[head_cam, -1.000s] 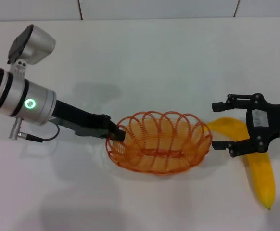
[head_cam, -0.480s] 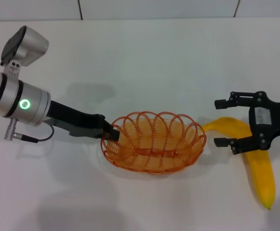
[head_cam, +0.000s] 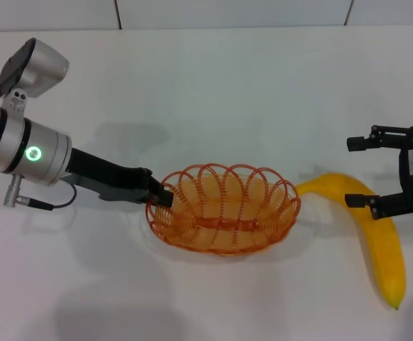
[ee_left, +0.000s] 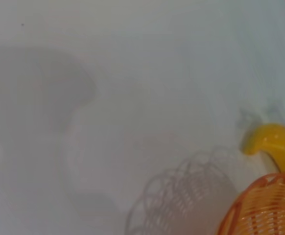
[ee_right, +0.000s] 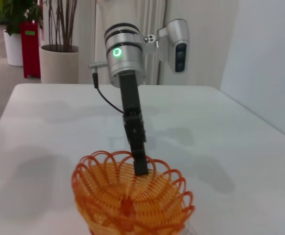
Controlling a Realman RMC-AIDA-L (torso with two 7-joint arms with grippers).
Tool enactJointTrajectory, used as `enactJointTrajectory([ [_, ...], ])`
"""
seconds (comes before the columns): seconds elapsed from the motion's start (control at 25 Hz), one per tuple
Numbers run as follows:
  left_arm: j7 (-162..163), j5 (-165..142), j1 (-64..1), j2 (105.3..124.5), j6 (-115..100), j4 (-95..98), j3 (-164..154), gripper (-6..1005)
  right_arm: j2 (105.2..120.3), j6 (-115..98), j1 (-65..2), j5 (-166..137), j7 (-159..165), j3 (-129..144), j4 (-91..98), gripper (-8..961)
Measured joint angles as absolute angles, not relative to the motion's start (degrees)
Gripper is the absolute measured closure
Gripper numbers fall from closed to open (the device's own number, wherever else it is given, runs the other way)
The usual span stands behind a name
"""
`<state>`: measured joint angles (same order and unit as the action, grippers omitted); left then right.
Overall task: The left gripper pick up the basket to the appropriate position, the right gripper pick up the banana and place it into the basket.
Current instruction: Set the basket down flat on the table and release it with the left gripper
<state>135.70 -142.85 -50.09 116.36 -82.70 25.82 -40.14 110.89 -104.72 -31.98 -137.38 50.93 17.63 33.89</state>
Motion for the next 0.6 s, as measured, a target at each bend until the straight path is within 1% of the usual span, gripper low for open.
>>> enactJointTrajectory([
  [0.6, 137.16, -142.78, -50.63, 116.54, -82.61, 25.84, -40.43, 876, 111.31, -104.93, -32.49, -137.88, 50.8, 18.11, 34.02, 64],
])
